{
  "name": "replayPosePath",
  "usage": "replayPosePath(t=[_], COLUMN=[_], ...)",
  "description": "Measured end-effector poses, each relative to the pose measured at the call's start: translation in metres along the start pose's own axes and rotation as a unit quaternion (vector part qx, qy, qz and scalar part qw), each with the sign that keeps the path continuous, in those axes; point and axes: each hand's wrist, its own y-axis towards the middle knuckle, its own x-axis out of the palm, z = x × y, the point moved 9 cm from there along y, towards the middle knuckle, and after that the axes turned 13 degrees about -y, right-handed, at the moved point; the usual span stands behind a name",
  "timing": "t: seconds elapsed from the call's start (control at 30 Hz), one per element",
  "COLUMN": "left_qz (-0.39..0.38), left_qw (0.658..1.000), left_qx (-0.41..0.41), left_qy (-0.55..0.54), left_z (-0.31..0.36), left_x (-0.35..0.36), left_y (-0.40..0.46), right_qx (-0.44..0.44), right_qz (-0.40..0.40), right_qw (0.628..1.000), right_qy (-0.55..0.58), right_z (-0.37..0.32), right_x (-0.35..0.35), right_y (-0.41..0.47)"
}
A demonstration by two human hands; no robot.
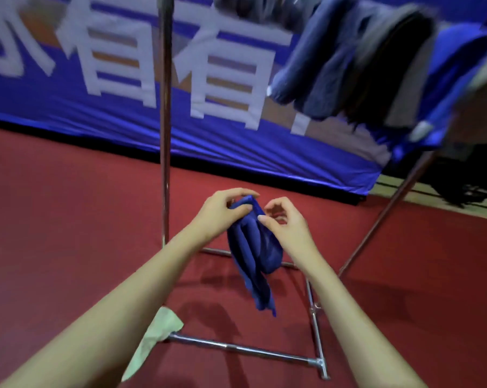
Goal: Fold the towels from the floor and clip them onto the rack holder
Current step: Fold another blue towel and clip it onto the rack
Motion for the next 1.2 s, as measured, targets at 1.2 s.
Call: replayPosePath(t=[1.2], left_qz=[0.026], left_qw=[0.994], left_qx=[0.089], left_qy=[0.061], left_z=[0.193], left_x=[0.068], left_y=[-0.030], right_qx=[0.021], right_qz=[0.043], right_qw=[0.996], right_qy=[0.081], right_z=[-0.125], right_x=[-0.163], right_y=[-0.017])
